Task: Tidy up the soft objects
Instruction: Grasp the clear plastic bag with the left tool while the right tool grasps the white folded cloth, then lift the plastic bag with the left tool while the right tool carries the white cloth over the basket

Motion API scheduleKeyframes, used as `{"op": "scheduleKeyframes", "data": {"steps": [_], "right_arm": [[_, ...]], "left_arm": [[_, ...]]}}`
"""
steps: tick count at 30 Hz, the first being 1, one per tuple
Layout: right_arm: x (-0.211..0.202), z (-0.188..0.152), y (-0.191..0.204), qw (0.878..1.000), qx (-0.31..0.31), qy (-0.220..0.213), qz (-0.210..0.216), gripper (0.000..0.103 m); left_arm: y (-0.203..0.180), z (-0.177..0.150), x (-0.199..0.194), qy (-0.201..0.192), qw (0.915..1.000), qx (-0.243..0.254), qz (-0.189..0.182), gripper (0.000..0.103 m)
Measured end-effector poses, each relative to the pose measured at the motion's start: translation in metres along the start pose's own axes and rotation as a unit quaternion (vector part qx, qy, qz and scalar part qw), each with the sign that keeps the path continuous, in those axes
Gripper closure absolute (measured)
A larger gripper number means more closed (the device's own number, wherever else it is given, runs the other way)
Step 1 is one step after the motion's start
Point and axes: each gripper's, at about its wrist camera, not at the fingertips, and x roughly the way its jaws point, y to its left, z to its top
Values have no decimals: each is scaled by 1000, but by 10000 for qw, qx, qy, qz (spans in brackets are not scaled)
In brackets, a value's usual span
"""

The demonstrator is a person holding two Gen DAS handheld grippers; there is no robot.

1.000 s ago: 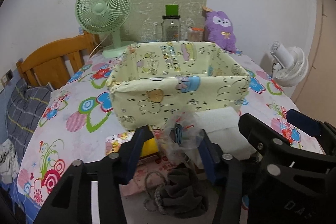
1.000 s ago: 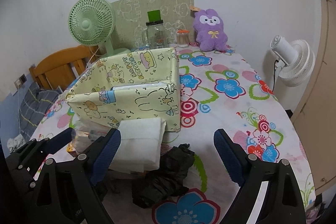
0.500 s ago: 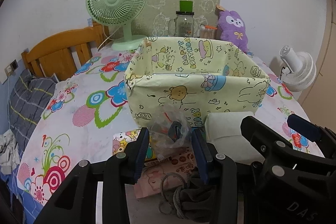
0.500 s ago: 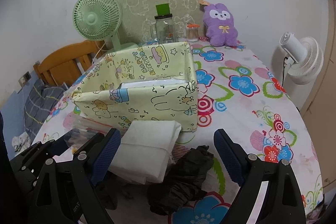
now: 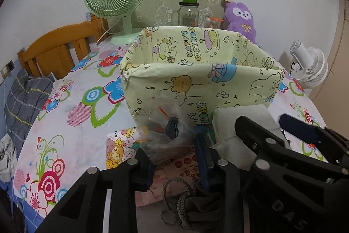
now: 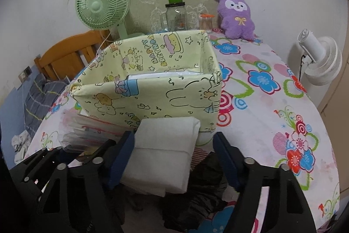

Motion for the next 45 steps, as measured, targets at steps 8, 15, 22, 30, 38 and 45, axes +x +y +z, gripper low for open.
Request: {"op": "scheduleKeyframes", "data": {"steps": [8, 15, 22, 30, 38, 45], "right_arm": [[0, 0, 3, 10000, 8, 23, -12, 68], [-8, 2, 1, 9999, 23, -94, -43, 89], [-18, 2, 3, 9998, 15, -212, -38, 92], [-36, 7, 6, 9991, -11, -407, -67, 94], [-55, 15, 7, 9981, -31, -613, -88, 95], [-71, 23, 9, 9970, -80, -768, -107, 96]], "left_arm": [[-4, 0, -3, -46, 9999, 97, -64, 81], [-6, 2, -11, -159, 9998, 108, -69, 84], [-8, 2, -19, -265, 9996, 101, -84, 84], [-9, 8, -35, -464, 9988, 100, -86, 85], [-12, 15, -52, -656, 9978, 108, -76, 85], [-13, 22, -67, -806, 9967, 91, -81, 85]]}}
